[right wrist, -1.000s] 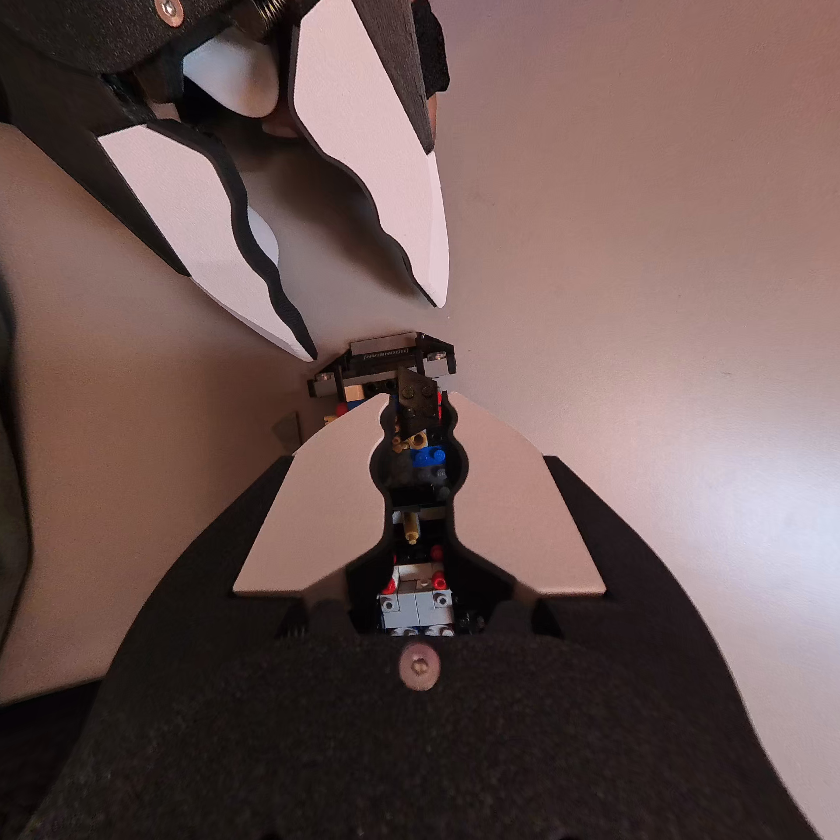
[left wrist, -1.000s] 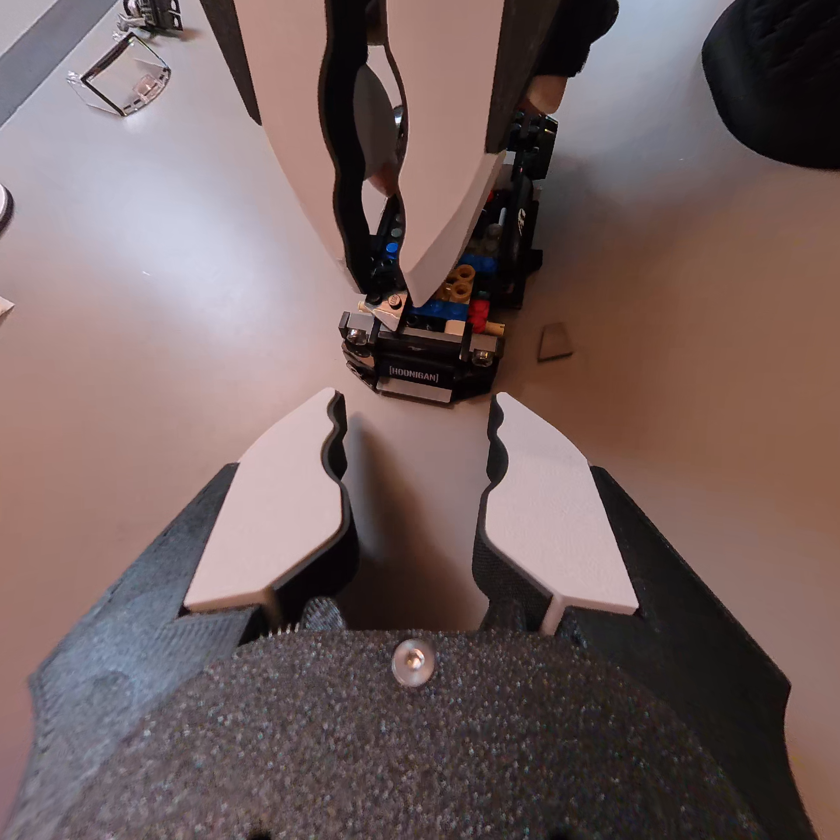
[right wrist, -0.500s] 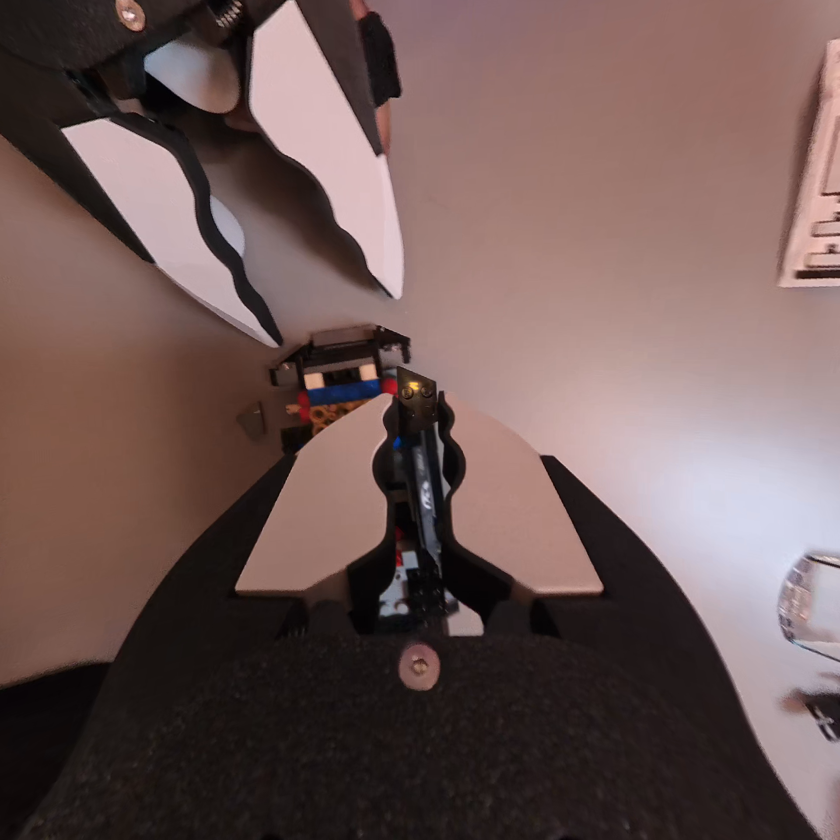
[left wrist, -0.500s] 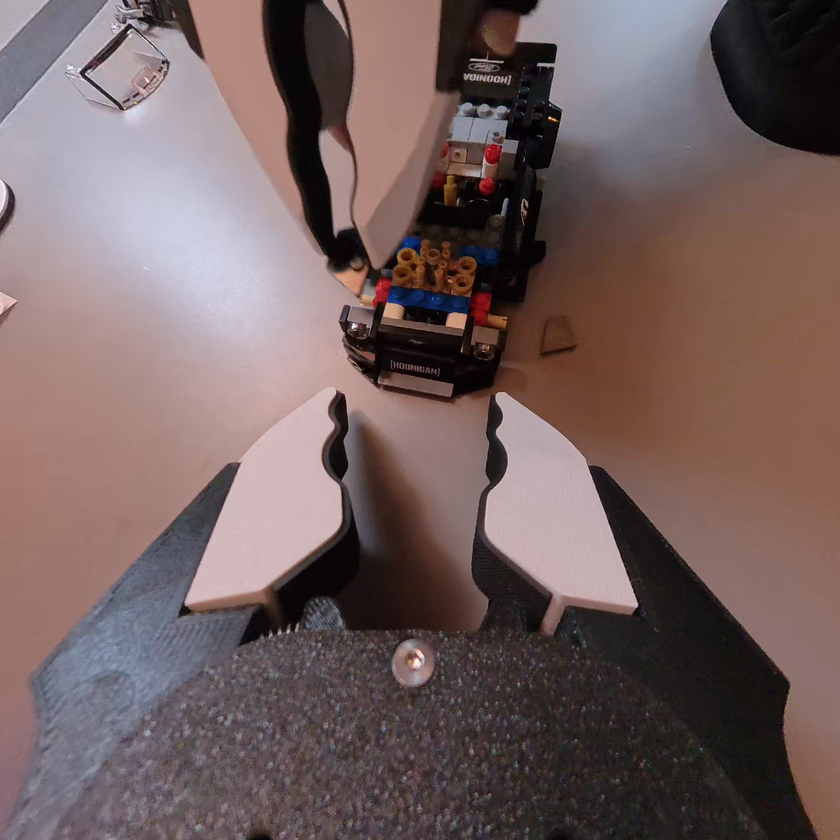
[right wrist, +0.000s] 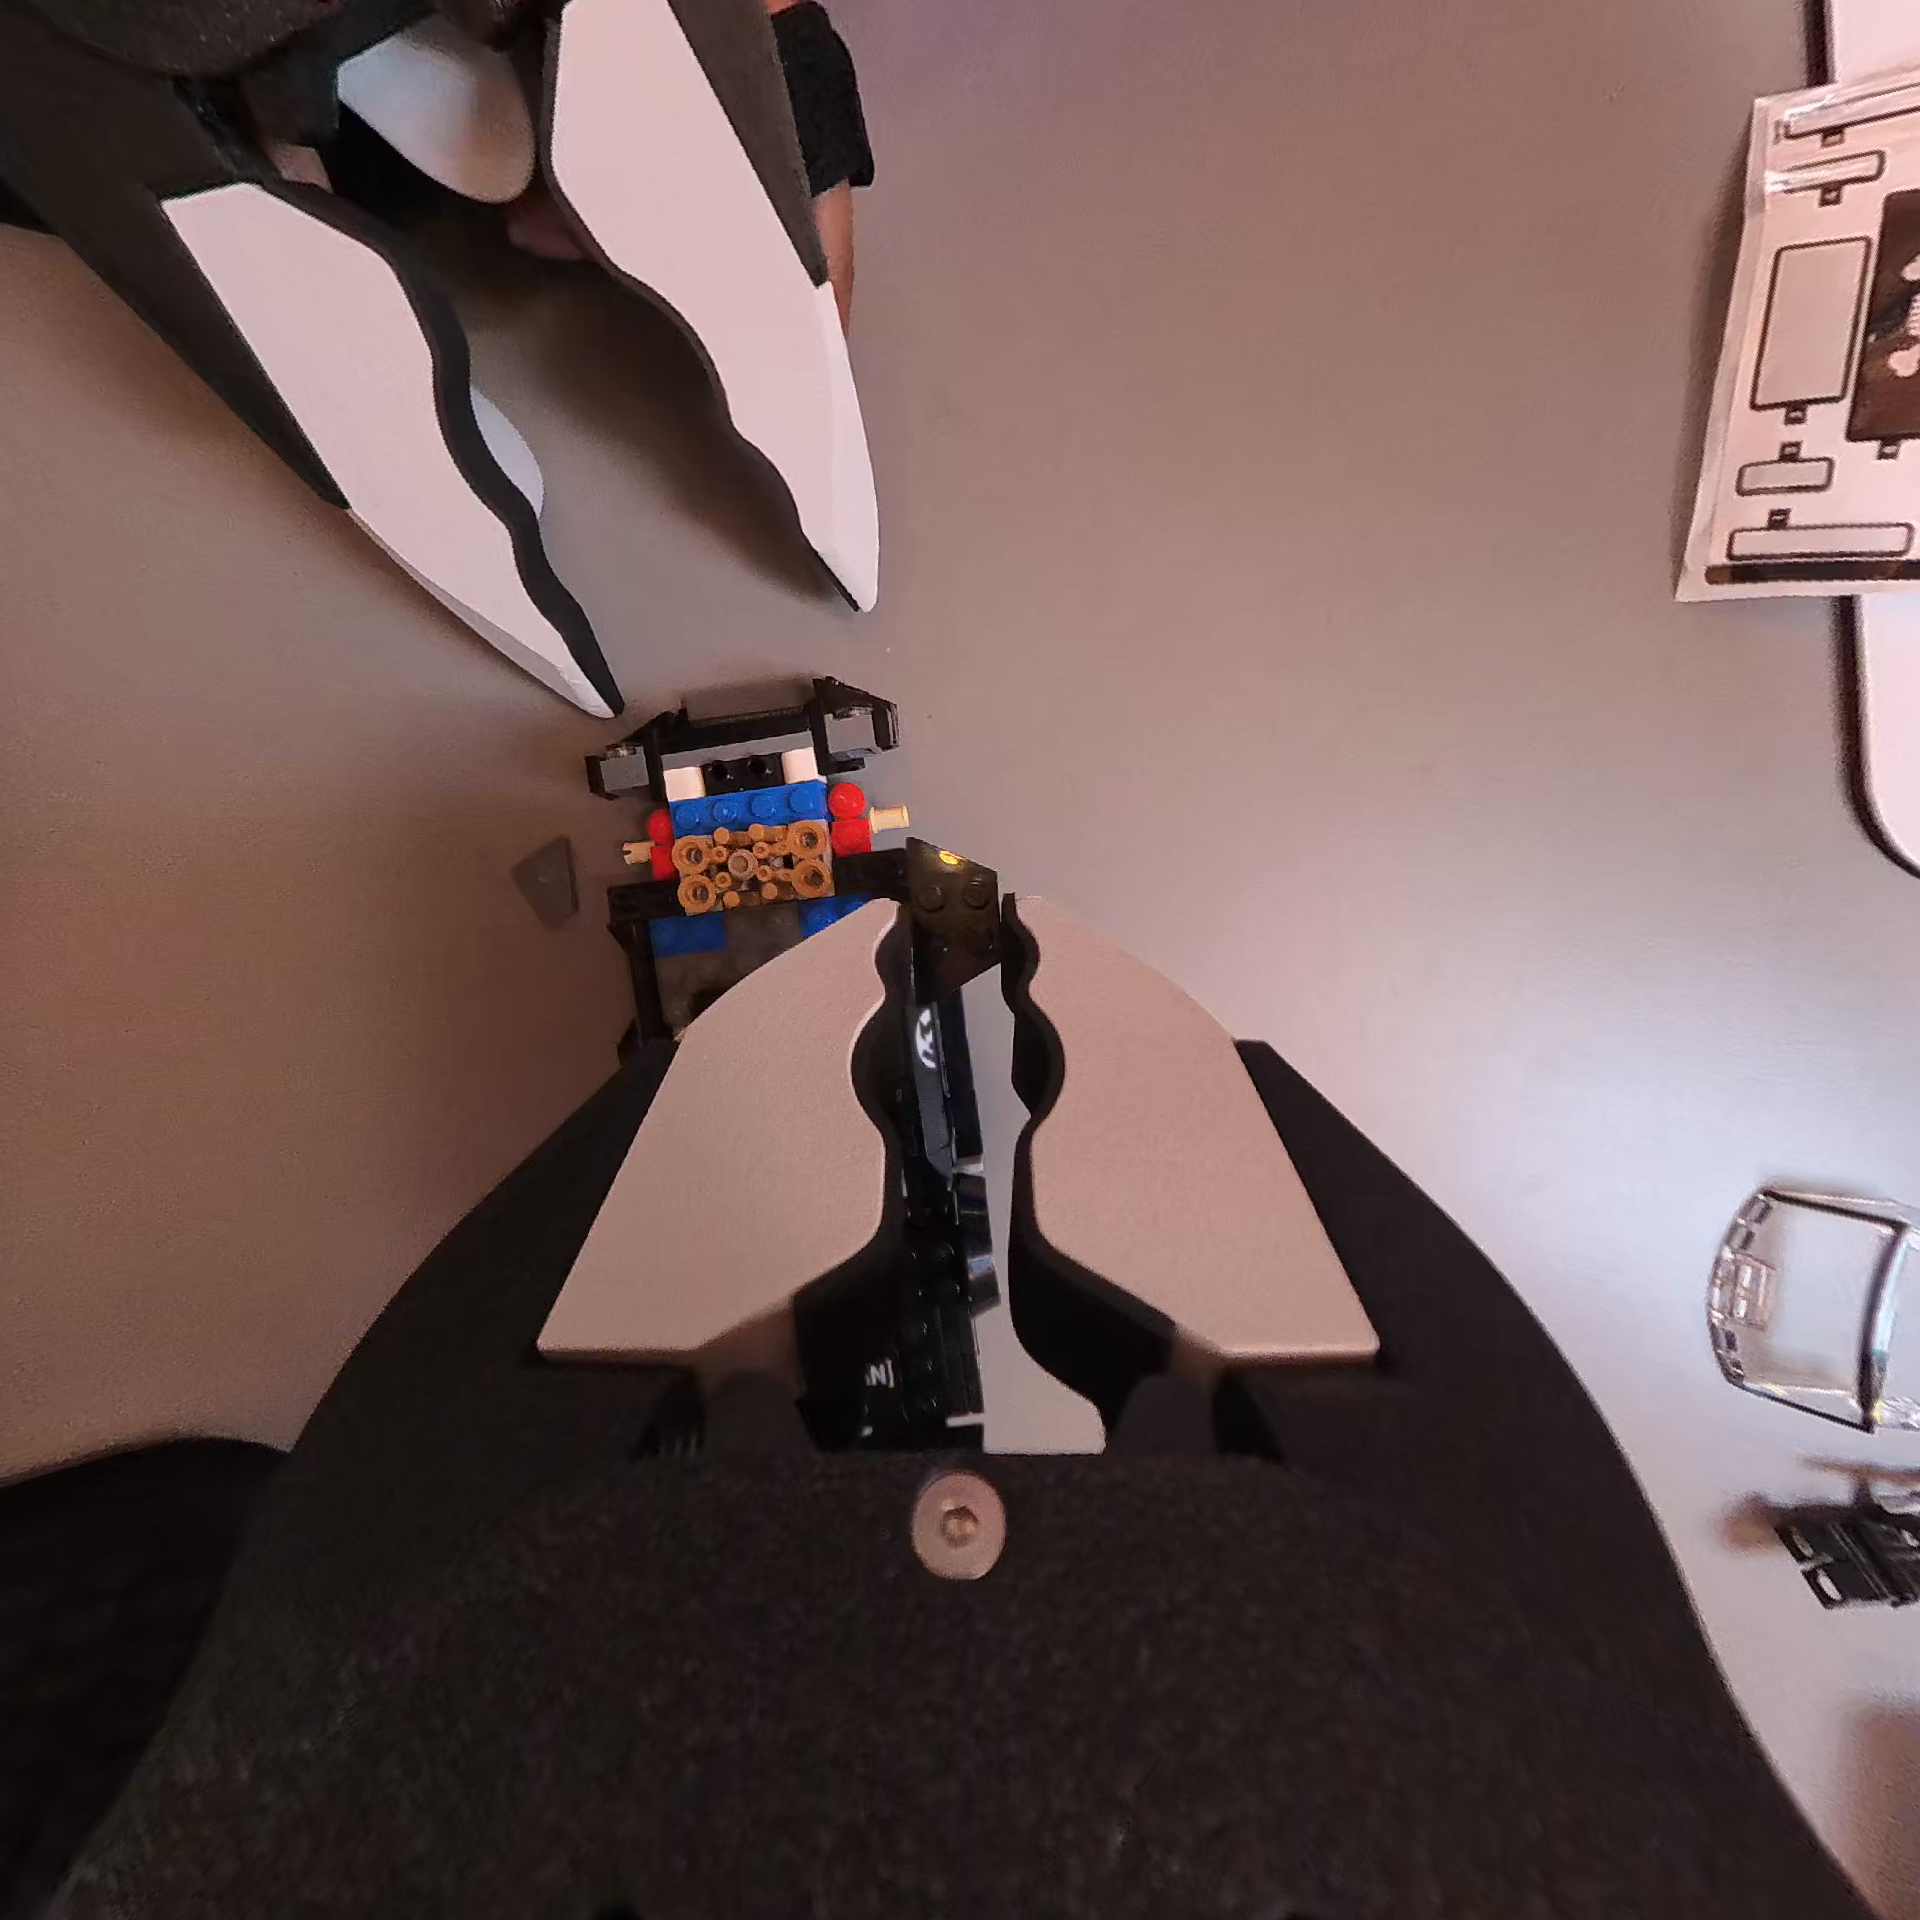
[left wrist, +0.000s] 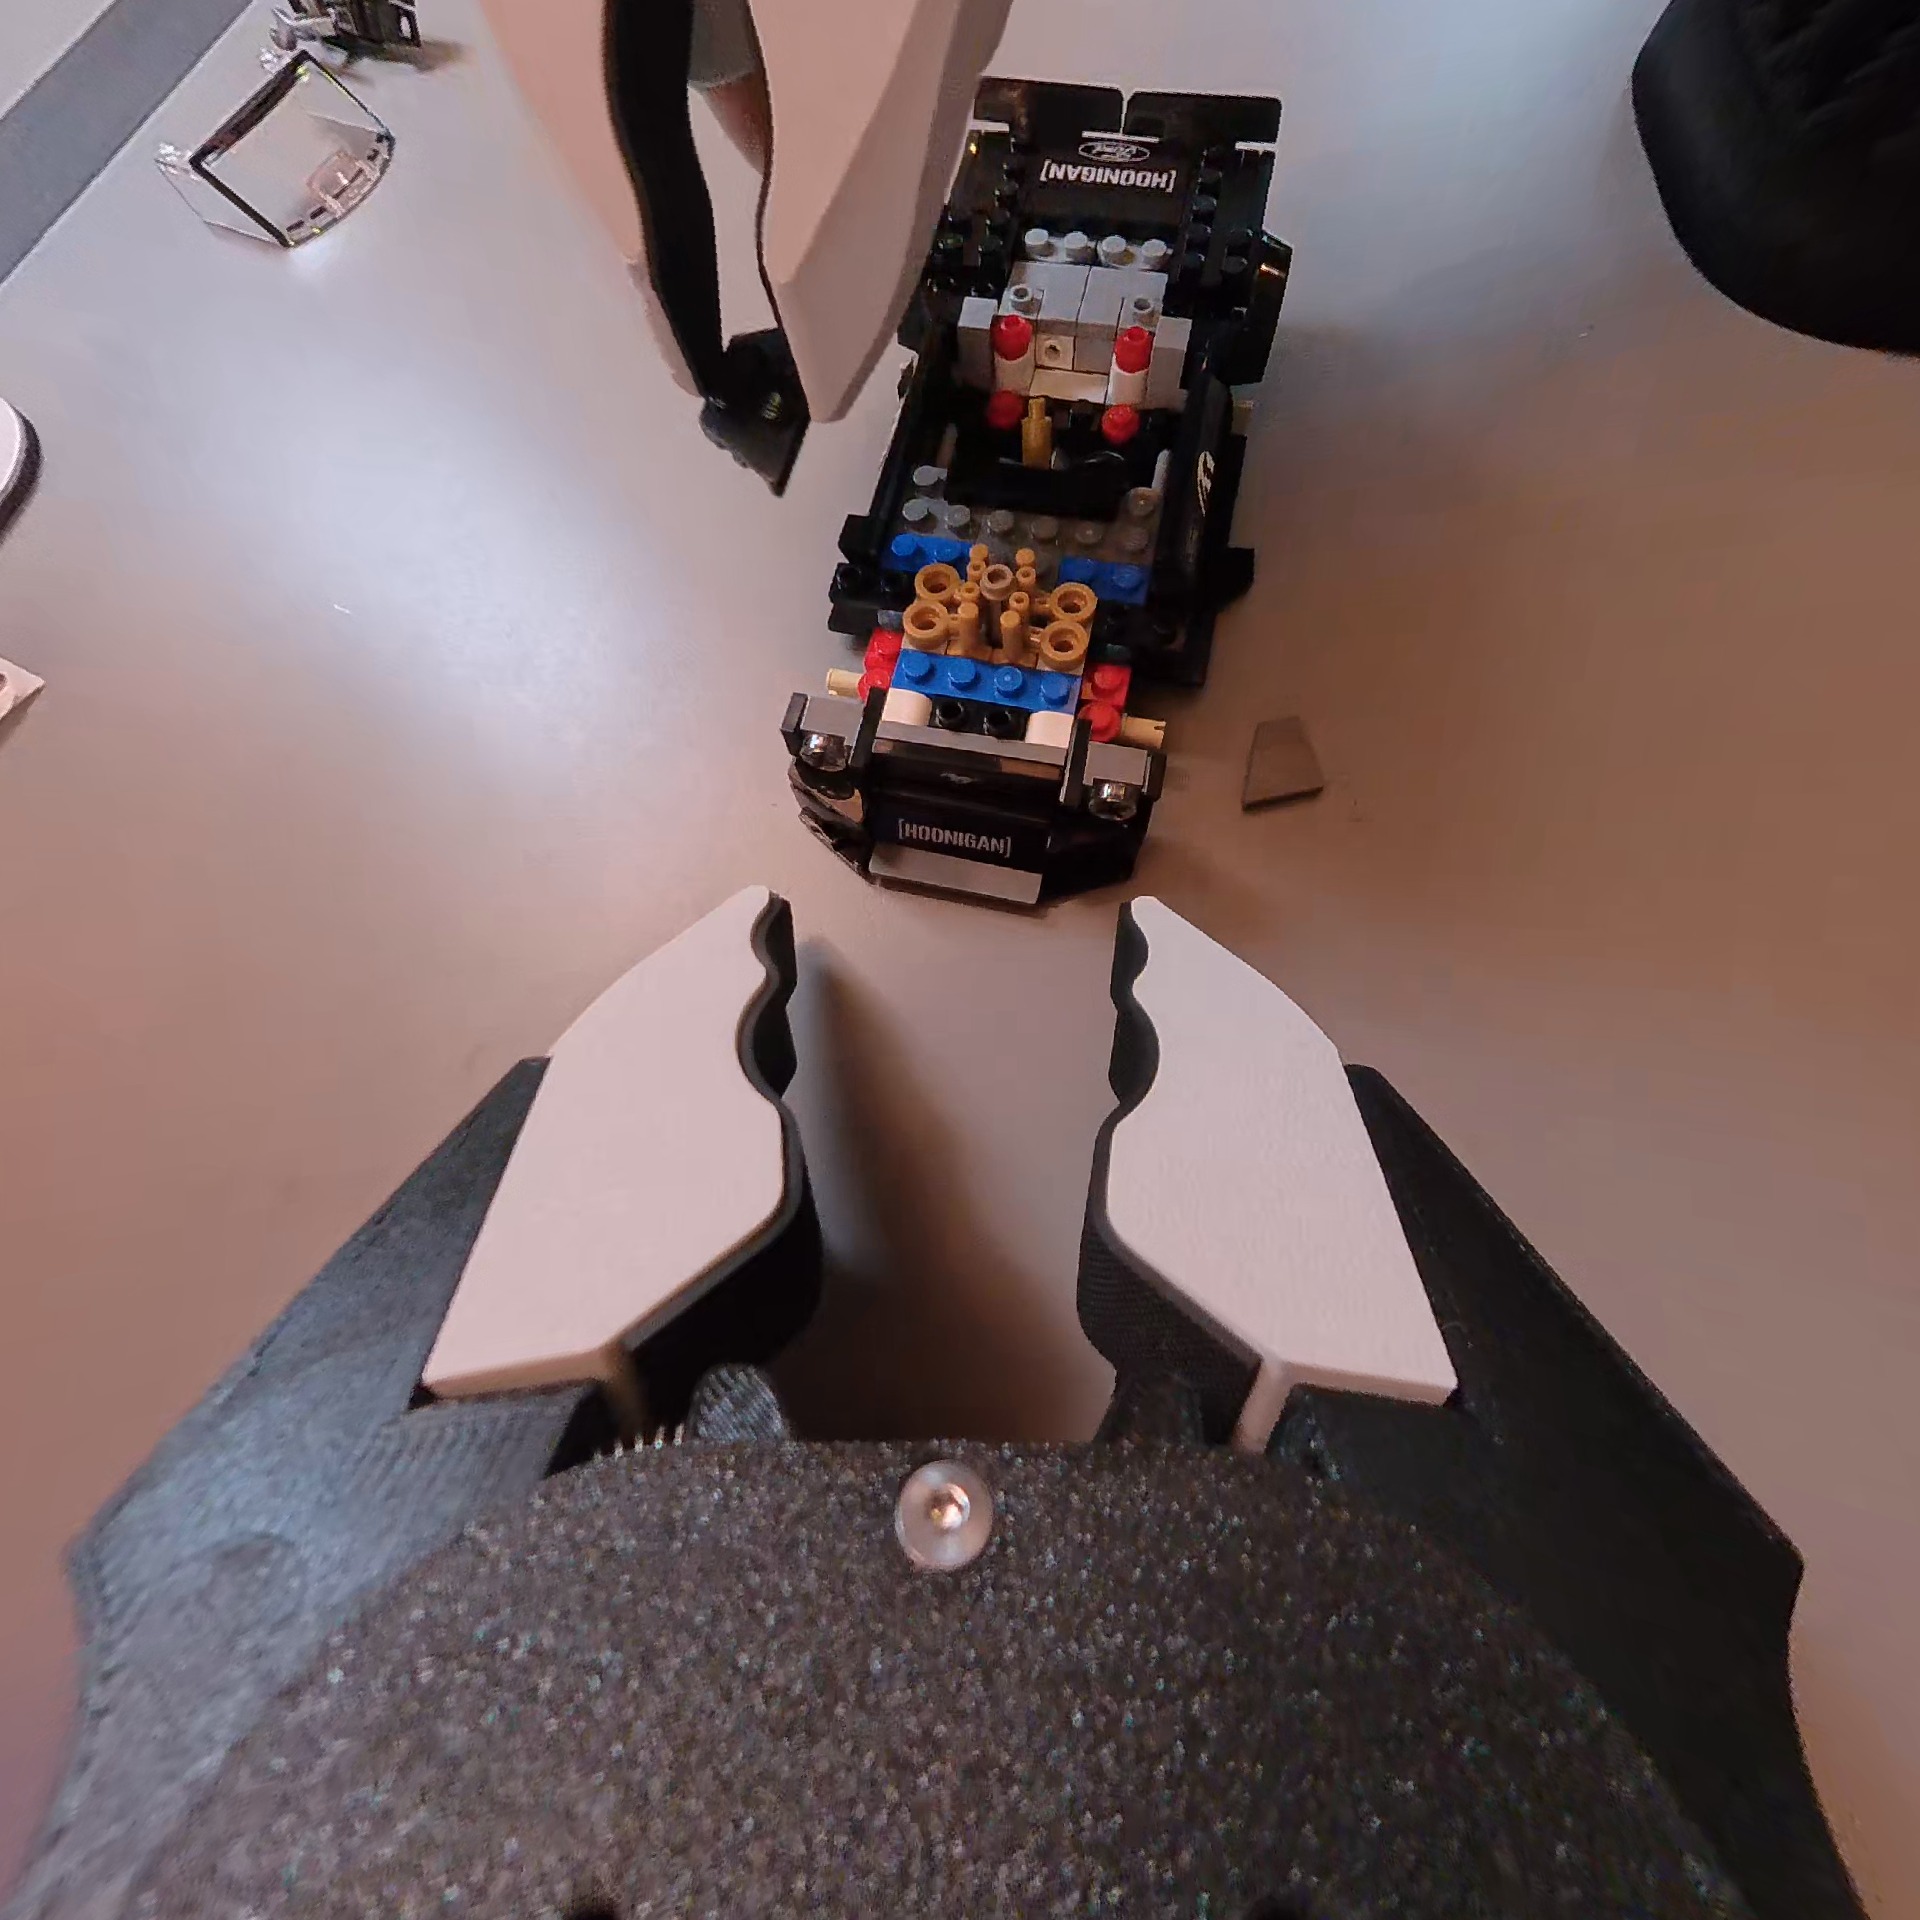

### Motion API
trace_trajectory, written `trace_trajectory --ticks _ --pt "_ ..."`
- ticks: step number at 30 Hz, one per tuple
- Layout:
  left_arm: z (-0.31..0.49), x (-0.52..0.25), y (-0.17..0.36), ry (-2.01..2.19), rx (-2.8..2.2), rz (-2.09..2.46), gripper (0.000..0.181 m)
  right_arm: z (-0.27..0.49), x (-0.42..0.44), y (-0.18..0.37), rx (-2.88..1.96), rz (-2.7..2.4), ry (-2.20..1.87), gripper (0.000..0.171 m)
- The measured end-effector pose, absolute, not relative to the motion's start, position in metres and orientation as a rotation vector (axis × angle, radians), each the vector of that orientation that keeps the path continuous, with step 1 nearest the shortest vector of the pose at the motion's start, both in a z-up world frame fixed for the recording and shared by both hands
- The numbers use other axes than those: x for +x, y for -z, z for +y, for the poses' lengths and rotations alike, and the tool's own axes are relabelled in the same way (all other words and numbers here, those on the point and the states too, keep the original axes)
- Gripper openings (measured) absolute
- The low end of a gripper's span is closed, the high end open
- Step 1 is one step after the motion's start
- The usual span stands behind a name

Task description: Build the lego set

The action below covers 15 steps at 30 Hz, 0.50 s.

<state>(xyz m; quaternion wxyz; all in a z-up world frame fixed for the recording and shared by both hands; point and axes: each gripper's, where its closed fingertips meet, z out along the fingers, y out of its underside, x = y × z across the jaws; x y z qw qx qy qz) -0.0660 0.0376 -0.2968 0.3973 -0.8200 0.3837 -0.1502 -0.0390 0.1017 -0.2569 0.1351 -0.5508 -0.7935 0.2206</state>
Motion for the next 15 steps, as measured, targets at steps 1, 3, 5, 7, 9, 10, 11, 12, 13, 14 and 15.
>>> trace_trajectory --ticks 1,3,5,7,9,10,11,12,13,14,15 --pt "0.038 -0.066 0.297 0.381 -2.077 0.971 0.058 0.101 -0.039 0.258 -1.593 -2.302 -0.643 0.016" --pt "0.038 -0.066 0.297 0.381 -2.077 0.971 0.058 0.098 -0.04 0.258 -1.586 -2.307 -0.653 0.016" --pt "0.037 -0.066 0.297 0.38 -2.076 0.975 0.058 0.096 -0.041 0.26 -1.577 -2.314 -0.658 0.016" --pt "0.037 -0.066 0.297 0.378 -2.076 0.977 0.058 0.094 -0.043 0.261 -1.566 -2.325 -0.663 0.016" --pt "0.038 -0.066 0.297 0.379 -2.077 0.975 0.058 0.092 -0.044 0.263 -1.557 -2.335 -0.663 0.016" --pt "0.037 -0.066 0.297 0.379 -2.077 0.974 0.058 0.092 -0.045 0.263 -1.553 -2.339 -0.661 0.016" --pt "0.037 -0.066 0.297 0.379 -2.076 0.974 0.058 0.091 -0.045 0.264 -1.55 -2.342 -0.662 0.016" --pt "0.037 -0.066 0.297 0.377 -2.076 0.975 0.058 0.09 -0.046 0.264 -1.546 -2.347 -0.664 0.016" --pt "0.037 -0.066 0.297 0.375 -2.076 0.977 0.058 0.089 -0.047 0.264 -1.541 -2.351 -0.664 0.016" --pt "0.037 -0.066 0.297 0.372 -2.075 0.978 0.058 0.088 -0.047 0.264 -1.535 -2.355 -0.662 0.016" --pt "0.037 -0.066 0.297 0.37 -2.075 0.979 0.058 0.087 -0.047 0.264 -1.529 -2.359 -0.659 0.016"
